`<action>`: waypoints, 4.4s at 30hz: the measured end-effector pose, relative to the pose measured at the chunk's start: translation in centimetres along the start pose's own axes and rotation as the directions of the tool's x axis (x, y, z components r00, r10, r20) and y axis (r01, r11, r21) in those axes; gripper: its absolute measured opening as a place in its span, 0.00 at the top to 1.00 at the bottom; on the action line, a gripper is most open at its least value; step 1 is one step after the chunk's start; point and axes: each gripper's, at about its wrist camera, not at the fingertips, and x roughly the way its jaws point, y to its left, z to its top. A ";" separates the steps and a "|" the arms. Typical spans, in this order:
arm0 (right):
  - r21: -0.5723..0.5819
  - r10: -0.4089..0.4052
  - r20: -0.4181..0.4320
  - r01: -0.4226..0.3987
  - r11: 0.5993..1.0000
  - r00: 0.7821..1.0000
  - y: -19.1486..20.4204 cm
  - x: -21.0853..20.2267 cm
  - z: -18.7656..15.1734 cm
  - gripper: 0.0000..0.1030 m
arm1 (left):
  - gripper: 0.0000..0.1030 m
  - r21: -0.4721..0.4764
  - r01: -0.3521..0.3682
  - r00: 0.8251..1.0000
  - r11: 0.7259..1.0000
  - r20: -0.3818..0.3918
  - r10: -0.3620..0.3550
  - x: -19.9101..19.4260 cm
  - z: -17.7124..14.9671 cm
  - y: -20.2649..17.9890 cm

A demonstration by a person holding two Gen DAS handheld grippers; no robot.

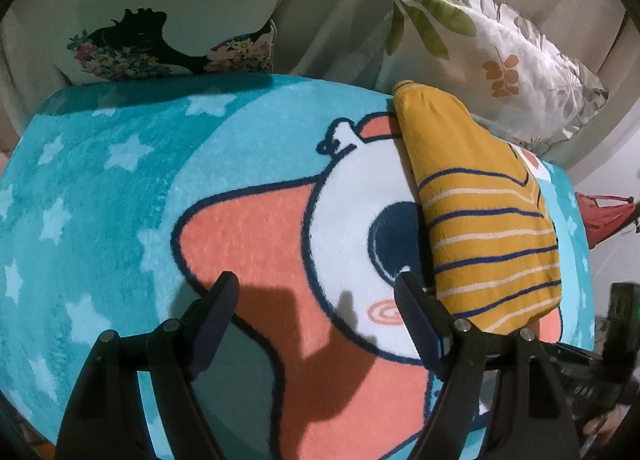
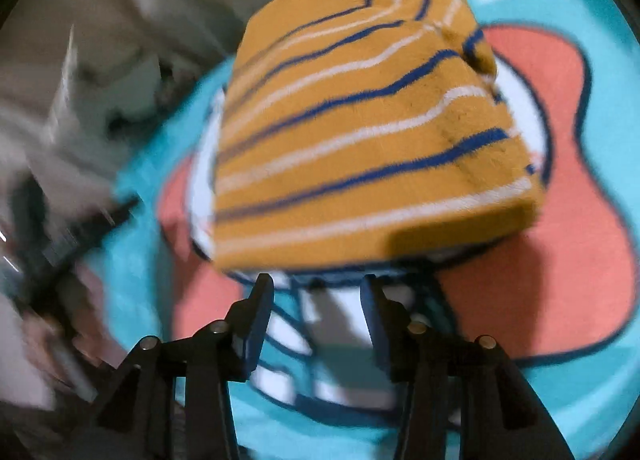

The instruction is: Fold small clothes

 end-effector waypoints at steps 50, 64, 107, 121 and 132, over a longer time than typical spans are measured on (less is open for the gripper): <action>-0.078 -0.186 0.104 0.194 0.978 0.977 -13.1 -7.4 -4.3 0.46 | 0.23 0.033 -0.168 0.975 0.985 -0.145 0.171 2.9 -14.0 -15.2; -0.092 -0.180 0.100 0.189 0.978 0.979 -13.4 -7.3 -4.7 0.45 | 0.00 0.012 -0.207 0.963 0.978 -0.173 0.206 4.4 -15.7 -16.0; -0.096 -0.242 0.342 0.290 0.952 0.908 -8.5 -10.8 -2.4 0.41 | 0.00 -0.027 -0.171 0.985 0.985 -0.007 0.171 -2.3 -13.9 -16.6; -0.086 -0.254 0.379 0.307 0.948 0.890 -9.0 -12.1 -3.0 0.39 | 0.00 0.009 -0.167 0.986 0.986 -0.015 0.167 -2.5 -14.3 -18.2; -0.113 -0.252 0.398 0.320 0.941 0.882 -8.1 -12.2 -3.4 0.37 | 0.00 0.016 -0.168 0.986 0.986 -0.016 0.168 -2.6 -14.6 -18.5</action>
